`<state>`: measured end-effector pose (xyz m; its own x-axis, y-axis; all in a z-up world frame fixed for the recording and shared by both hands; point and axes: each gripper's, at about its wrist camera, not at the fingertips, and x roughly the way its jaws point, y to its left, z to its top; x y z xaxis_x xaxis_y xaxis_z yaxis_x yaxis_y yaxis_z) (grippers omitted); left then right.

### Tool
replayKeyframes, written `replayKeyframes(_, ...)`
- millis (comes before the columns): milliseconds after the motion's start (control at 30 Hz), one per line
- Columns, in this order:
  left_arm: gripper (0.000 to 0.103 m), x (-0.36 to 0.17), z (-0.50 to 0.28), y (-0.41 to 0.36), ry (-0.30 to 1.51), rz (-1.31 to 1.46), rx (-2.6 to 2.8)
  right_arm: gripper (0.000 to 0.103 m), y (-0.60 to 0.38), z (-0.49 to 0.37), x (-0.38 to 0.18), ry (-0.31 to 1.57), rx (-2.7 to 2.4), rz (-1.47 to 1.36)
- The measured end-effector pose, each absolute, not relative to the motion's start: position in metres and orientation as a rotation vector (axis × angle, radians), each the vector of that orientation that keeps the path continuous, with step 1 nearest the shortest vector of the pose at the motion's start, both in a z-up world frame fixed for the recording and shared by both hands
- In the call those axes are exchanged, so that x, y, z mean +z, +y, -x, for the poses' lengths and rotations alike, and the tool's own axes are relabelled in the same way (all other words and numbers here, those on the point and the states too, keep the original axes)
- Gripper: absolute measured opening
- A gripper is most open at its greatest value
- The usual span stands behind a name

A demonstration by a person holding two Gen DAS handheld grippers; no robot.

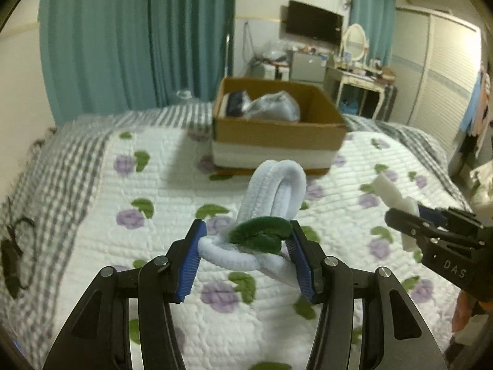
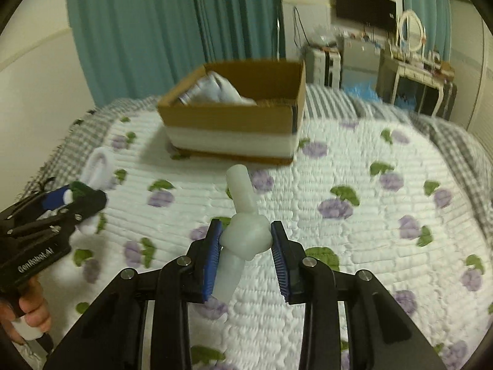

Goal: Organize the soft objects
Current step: 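Carry the bone plush with the right gripper while the left gripper carries the ring plush into the box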

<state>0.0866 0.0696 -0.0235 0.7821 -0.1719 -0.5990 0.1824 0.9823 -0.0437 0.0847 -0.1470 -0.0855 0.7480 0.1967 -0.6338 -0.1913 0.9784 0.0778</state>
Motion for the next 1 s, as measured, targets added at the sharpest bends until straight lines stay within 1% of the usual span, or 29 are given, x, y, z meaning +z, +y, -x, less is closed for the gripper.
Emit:
replayKeyframes(267, 0.052, 0.037, -0.051, 0.042, 0.499, -0.085, -0.249, 0.032, -0.153, -0.054, -0.016, 0.558, 0.256, 0.002)
replayKeyframes(433, 0.052, 0.068, -0.06, 0.034, 0.435, -0.079, -0.281, 0.032, -0.156, -0.058, 0.037, 0.456, 0.264, 0.05)
replayKeyframes(567, 0.052, 0.089, -0.088, 0.024, 0.398, -0.092, -0.288, 0.032, -0.156, -0.077, 0.068, 0.399, 0.274, 0.076)
replayKeyframes(733, 0.052, 0.103, -0.143, 0.016, 0.391, -0.086, -0.292, 0.032, -0.157, -0.123, 0.089, 0.373, 0.274, 0.088)
replayKeyframes(867, 0.052, 0.103, -0.201, 0.008, 0.416, -0.091, -0.251, 0.032, -0.155, -0.177, 0.087, 0.39, 0.263, 0.098)
replayKeyframes(1000, 0.052, 0.086, -0.261, 0.003, 0.464, -0.095, -0.214, 0.032, -0.151, -0.241, 0.074, 0.441, 0.275, 0.073)
